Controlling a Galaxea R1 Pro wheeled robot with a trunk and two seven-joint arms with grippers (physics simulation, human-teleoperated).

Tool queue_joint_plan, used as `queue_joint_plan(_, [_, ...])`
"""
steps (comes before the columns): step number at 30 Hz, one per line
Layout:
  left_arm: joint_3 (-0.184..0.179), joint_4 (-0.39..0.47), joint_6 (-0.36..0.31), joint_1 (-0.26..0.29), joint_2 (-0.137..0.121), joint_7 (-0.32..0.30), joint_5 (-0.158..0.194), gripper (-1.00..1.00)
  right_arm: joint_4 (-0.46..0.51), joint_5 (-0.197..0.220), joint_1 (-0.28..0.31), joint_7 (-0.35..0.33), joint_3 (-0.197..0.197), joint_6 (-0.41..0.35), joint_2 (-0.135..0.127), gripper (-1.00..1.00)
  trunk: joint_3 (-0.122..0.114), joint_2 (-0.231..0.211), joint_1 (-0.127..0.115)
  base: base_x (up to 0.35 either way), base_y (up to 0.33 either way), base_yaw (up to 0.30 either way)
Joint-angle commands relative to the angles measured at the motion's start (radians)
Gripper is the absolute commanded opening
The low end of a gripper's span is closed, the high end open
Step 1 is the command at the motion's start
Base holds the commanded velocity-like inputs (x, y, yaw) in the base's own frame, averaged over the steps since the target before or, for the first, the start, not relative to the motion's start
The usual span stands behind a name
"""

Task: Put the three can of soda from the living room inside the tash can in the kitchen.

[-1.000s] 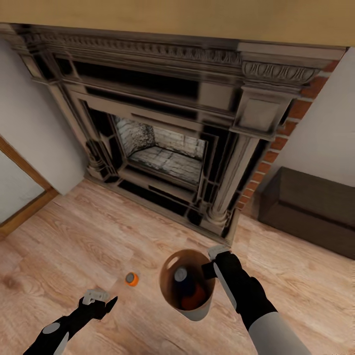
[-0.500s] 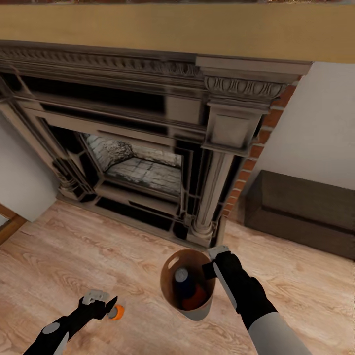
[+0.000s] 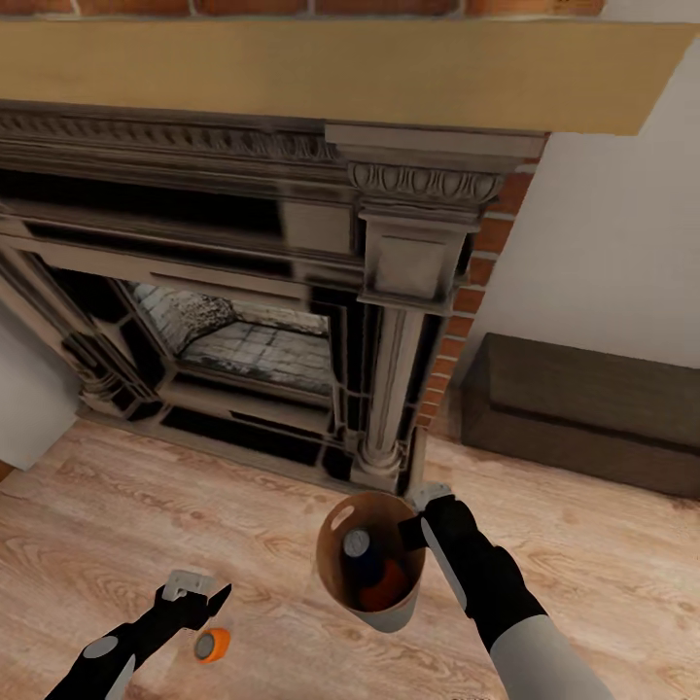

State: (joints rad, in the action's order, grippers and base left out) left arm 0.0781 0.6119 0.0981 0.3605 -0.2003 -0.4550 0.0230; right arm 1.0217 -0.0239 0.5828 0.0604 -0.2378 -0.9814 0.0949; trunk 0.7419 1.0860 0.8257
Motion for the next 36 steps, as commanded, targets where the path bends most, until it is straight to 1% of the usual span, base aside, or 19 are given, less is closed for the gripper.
queue_joint_plan(1, [0.0, 0.0, 0.0, 0.0, 0.0, 0.0, 0.0, 1.0, 0.0, 0.022, 0.0, -0.004, 0.0, 0.001, 0.0, -1.0, -0.001, 0.0, 0.0, 0.002, 0.0, -0.246])
queue_joint_plan(14, [0.001, -0.002, 0.004, 0.0, -0.001, 0.0, 0.0, 1.0, 0.0, 0.022, 0.0, -0.004, 0.0, 0.001, 0.0, -1.0, -0.014, 0.0, 0.0, -0.014, 0.0, -0.256])
queue_joint_plan(19, [0.002, -0.004, 0.005, 0.0, -0.006, 0.0, 0.0, 1.0, 0.0, 0.022, 0.0, -0.004, 0.0, 0.001, 0.0, -1.0, -0.019, 0.0, 0.0, -0.236, 0.0, -0.219])
queue_joint_plan(26, [0.002, -0.004, 0.006, 0.0, -0.008, -0.001, 0.0, 1.0, 0.0, 0.022, 0.0, -0.004, 0.0, 0.001, 0.0, -1.0, -0.02, 0.0, 0.0, -0.332, 0.0, -0.044])
queue_joint_plan(36, [0.002, -0.004, 0.005, 0.0, -0.008, -0.001, 0.0, 1.0, 0.0, 0.022, 0.0, -0.004, -0.001, 0.001, 0.0, -1.0, -0.027, 0.0, 0.0, -0.022, 0.037, -0.186])
